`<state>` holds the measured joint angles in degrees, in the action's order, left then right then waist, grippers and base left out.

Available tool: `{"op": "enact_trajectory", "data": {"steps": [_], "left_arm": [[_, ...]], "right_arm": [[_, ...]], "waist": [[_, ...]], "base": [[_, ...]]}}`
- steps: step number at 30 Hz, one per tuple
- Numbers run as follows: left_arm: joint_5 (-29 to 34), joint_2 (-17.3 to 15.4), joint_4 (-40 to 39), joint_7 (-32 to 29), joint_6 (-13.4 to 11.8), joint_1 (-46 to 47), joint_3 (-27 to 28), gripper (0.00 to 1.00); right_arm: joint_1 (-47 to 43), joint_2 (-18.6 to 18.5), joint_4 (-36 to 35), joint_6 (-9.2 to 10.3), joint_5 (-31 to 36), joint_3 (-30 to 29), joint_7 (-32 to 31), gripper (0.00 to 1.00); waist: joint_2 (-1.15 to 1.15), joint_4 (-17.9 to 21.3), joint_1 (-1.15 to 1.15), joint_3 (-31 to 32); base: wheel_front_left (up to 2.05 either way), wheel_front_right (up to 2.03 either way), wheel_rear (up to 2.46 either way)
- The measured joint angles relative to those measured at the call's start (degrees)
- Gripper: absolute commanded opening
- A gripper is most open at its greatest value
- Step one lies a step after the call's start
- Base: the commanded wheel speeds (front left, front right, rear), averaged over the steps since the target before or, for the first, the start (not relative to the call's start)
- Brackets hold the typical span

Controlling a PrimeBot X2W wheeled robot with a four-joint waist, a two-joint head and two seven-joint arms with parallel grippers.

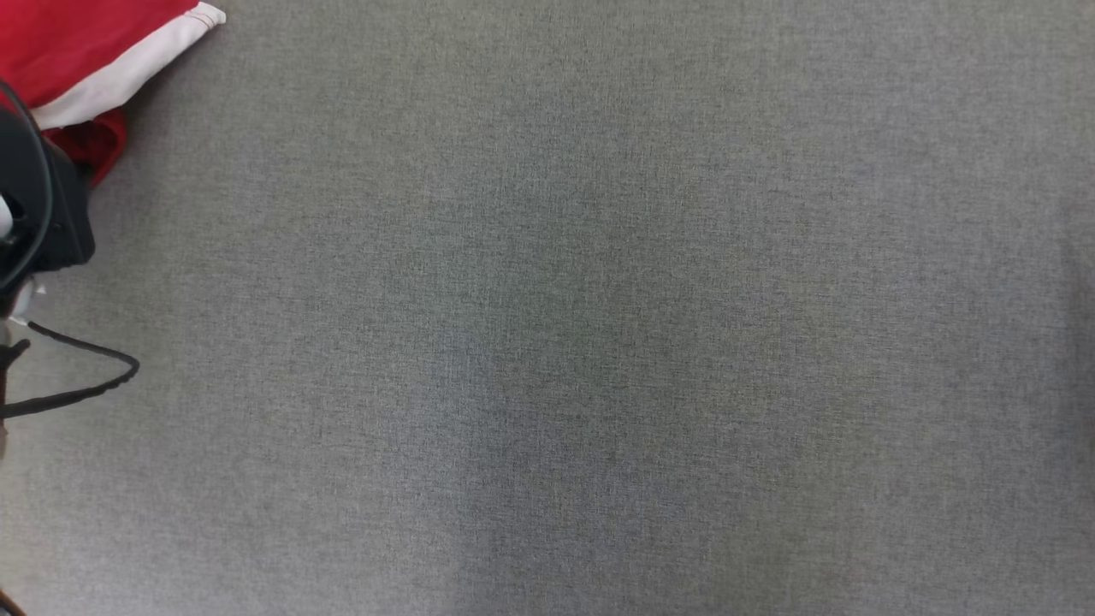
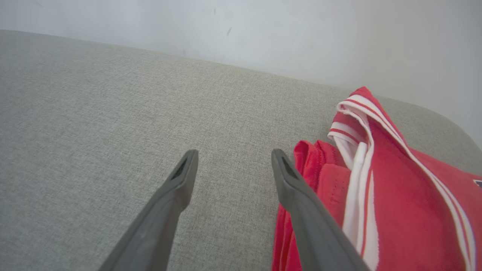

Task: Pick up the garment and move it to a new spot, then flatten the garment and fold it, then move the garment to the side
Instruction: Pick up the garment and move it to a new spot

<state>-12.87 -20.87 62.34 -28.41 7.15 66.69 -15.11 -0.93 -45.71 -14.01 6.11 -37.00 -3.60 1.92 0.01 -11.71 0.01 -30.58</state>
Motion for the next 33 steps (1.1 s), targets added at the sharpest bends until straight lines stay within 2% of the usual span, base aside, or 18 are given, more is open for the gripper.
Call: {"op": "enact_trajectory", "data": {"steps": [1, 2, 18, 21, 23, 26, 33], "left_arm": [[0.0, 0.1, 0.4, 0.3, 0.0, 0.0, -0.1, 0.43], [0.1, 0.3, 0.9, 0.4, 0.0, 0.1, -0.3, 0.00], [1.4, 1.7, 3.7, 7.0, 0.0, 4.2, -2.5, 0.00], [-0.3, 3.9, 3.6, 8.5, 0.0, 5.6, -1.5, 0.00], [-5.6, 7.7, 3.6, 9.1, 0.0, 6.2, 0.9, 0.00], [-8.1, 13.0, 0.3, 10.4, 0.0, 6.0, -3.1, 0.00], [-11.6, 14.8, -4.6, 12.1, 0.0, 3.1, -12.3, 0.00]], "right_arm": [[0.0, -0.1, -0.2, 0.01, 0.0, -0.2, -0.1, 1.00], [0.0, -0.2, -0.3, 0.01, 0.0, -0.4, -0.2, 1.00], [0.1, -0.2, 0.1, 0.43, 0.0, -0.1, -0.4, 1.00], [0.3, 0.5, 1.2, 0.43, 0.0, 0.6, -0.3, 1.00], [0.8, 1.1, 1.8, 0.43, 0.0, 1.5, -0.2, 1.00], [3.0, 3.0, 3.5, 0.14, 0.0, 3.9, 0.2, 1.00], [6.0, 7.0, 7.5, -0.60, -0.2, 7.9, 1.2, 1.00]], "waist": [[0.00, 0.0, 0.00, -0.2], [0.00, 0.0, 0.00, -0.3], [0.00, -1.5, 0.00, 1.3], [0.00, -1.8, -0.01, 2.1], [0.00, -2.0, -0.01, 2.8], [0.00, -2.2, 0.00, 4.8], [-0.02, -2.3, -0.01, 9.3]], "base": [[0.00, 0.00, 0.00], [0.00, 0.00, 0.00], [0.00, 0.00, 0.00], [0.00, 0.00, 0.00], [0.00, 0.00, 0.00], [0.00, 0.00, 0.00], [0.00, 0.00, 0.00]]}}
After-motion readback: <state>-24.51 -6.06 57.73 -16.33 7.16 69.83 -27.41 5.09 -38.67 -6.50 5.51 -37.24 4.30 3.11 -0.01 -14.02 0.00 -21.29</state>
